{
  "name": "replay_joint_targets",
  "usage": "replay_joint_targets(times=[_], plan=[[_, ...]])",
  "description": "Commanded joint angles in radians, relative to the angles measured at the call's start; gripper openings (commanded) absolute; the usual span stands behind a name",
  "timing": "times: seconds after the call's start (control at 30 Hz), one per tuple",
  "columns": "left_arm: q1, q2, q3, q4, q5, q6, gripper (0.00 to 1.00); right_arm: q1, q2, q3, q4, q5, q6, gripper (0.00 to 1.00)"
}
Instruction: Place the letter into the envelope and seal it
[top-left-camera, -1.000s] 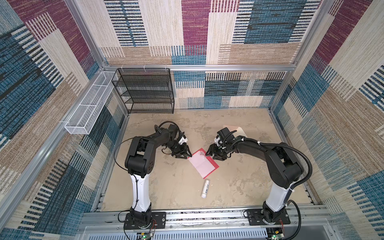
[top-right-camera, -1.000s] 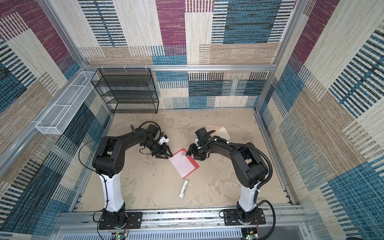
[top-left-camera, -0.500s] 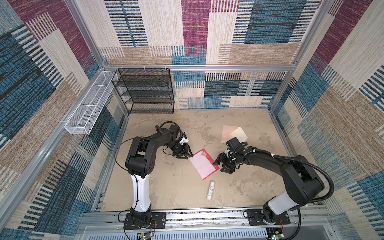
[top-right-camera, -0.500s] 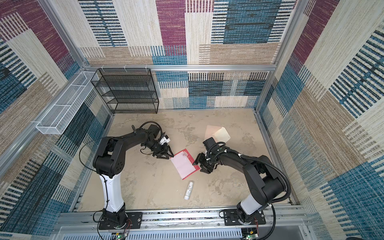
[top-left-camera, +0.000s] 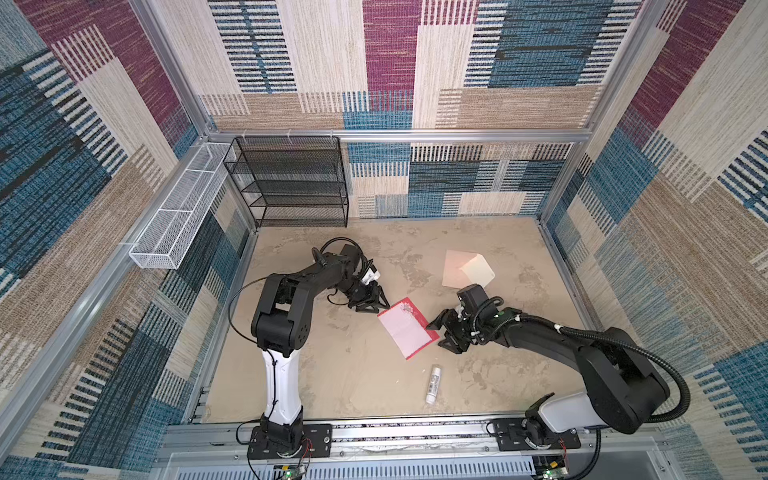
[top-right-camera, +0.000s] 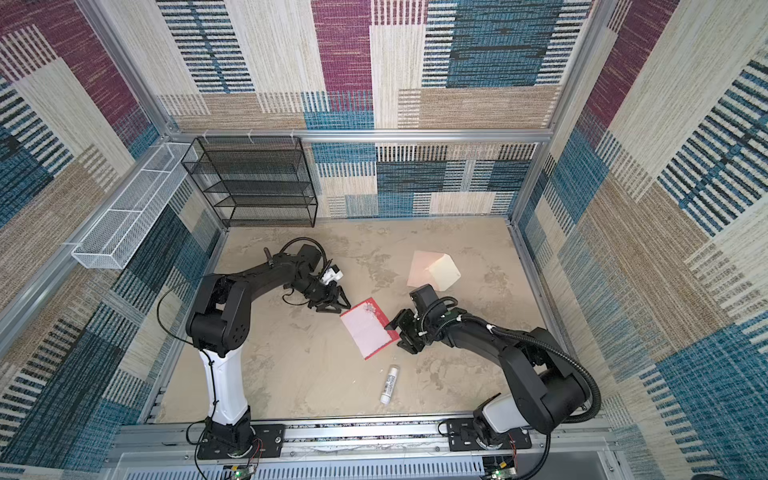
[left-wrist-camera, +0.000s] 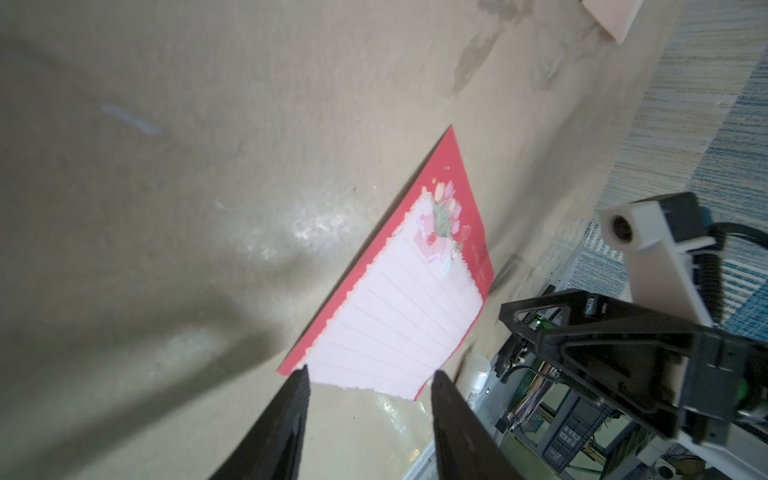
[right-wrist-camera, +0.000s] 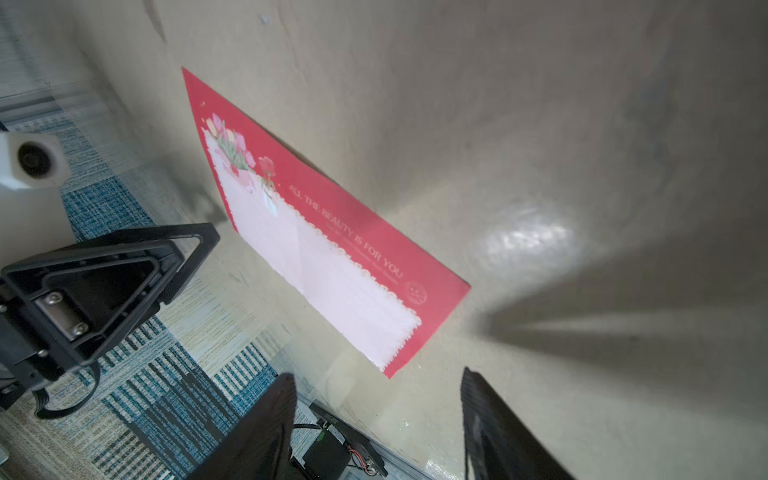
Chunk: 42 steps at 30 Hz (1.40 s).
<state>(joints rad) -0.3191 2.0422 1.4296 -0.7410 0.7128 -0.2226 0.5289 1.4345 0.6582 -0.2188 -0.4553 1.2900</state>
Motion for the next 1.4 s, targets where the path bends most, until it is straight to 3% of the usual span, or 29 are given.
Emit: replay_joint_targets(times=[0.0,0.37,1.03,1.37], plan=[[-0.001,-0.026,0.018,0.013,0.037,-0.058,0.51,0.008,-0.019,-0.026,0.059,0.020,0.078,0.67],[-0.055,0.043,0.034,0.109,0.154,-0.147,0.47,0.037,0.047,-0.016,0.117,0.027,0.097,0.66],[-0.062,0.128,0.023,0.034,0.132,-0.120,0.44,0.057,0.084,-0.053,0.243,0.075,0.037,0.65],[-0.061,0.155,0.029,0.006,0.127,-0.115,0.43,0.060,0.032,-0.065,0.363,0.064,-0.026,0.65]])
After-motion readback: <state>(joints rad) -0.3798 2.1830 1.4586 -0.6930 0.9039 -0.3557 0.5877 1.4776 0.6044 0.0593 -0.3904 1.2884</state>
